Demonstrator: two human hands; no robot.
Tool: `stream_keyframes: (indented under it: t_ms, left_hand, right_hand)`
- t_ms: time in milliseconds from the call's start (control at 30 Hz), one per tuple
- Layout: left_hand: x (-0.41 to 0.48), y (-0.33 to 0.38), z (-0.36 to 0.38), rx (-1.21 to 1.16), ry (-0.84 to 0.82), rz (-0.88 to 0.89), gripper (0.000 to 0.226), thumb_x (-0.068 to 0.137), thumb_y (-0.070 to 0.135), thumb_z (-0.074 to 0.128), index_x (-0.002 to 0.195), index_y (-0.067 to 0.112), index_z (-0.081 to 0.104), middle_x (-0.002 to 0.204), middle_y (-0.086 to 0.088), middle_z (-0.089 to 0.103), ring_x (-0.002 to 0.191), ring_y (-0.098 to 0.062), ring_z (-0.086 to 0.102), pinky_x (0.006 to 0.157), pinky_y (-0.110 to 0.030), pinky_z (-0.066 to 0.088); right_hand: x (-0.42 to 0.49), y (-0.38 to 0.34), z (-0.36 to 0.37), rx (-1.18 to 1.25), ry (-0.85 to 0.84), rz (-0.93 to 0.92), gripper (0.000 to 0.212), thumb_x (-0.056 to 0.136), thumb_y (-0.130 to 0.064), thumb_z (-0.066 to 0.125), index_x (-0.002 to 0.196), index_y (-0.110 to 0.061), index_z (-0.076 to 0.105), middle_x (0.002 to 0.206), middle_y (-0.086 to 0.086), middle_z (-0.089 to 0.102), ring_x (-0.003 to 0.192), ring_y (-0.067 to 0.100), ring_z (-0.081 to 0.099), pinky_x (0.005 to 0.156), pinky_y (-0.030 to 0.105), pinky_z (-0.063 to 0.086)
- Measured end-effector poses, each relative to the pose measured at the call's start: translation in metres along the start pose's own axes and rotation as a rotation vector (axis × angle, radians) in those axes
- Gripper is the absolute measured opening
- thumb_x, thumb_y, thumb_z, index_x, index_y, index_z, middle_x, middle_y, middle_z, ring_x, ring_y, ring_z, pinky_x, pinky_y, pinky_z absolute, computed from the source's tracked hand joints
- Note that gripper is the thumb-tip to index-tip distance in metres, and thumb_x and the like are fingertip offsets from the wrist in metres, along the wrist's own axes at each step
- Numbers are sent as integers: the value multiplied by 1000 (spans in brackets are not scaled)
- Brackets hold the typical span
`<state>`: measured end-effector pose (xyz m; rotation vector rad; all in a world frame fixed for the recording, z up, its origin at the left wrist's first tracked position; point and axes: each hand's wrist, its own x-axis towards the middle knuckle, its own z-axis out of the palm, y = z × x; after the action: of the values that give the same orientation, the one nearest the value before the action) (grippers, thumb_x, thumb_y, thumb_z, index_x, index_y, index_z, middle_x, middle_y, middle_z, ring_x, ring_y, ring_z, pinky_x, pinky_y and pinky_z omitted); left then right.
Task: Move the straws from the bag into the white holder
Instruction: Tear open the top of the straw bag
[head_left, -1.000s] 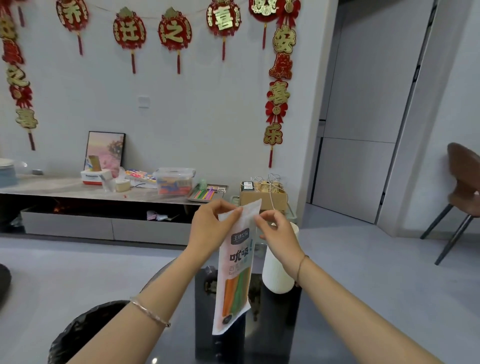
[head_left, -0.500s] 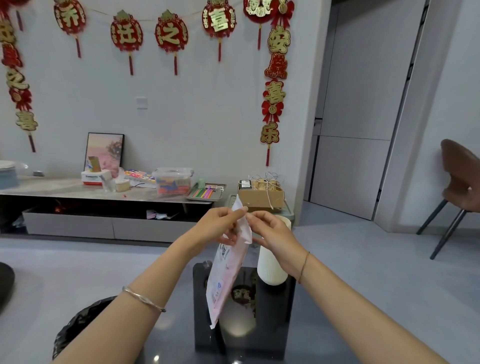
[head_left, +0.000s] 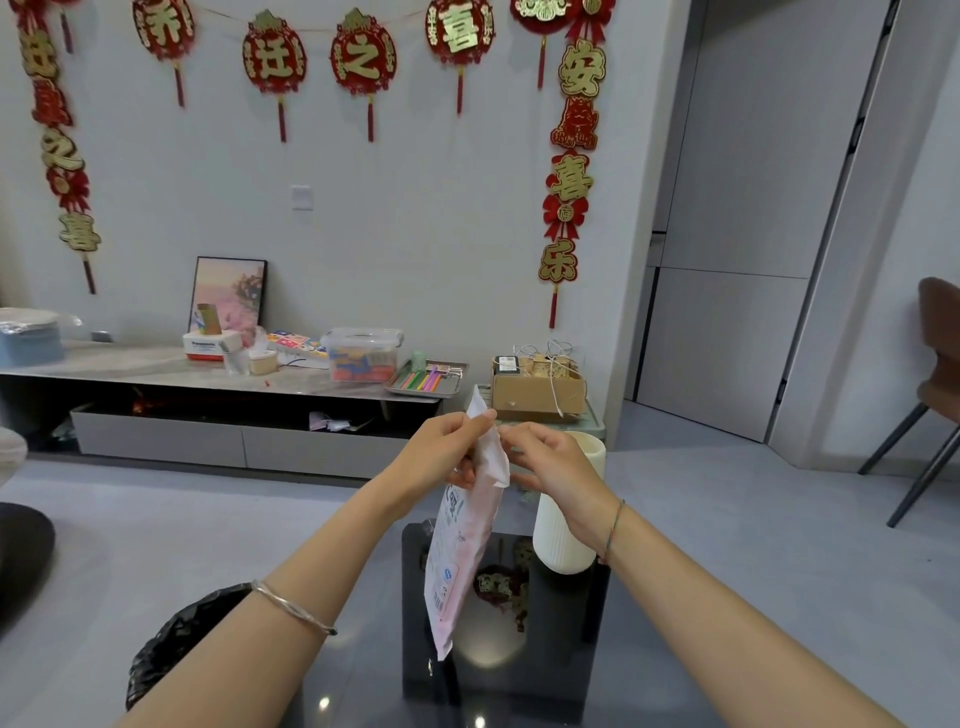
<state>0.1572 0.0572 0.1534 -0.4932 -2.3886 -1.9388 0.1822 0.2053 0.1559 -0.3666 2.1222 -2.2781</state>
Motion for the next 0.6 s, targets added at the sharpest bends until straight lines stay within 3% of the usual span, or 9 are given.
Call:
stream_keyframes:
  t_ms: [367,500,600]
  left_hand:
    - [2,-4,-4,-15,-41,7,38,89,49,54,85,11,51,65,-5,48,47,-10,45,51,-19,44]
    - [2,-4,-4,-12,-56,3,39,88,50,54,86,11,51,67,-7,48,49,-11,46,52,-19,46]
    - [1,-4,-3,23,-37,-4,41,86,52,56,82,11,49,62,-2,48,49,-11,46,52,-19,47]
  right_hand:
    - [8,-11,0,-145,-33,38,27,90,-18,53,93,4,69,100,24,69,89,20,65,71,19,58]
    - [9,-17,-3,-215,-84,64,26,89,-21,54,86,-4,73,99,17,73,89,17,69,73,18,57]
    - [10,-18,-3,-245,-115,56,28,91,-20,52,91,1,71,100,17,73,86,16,70,70,15,56]
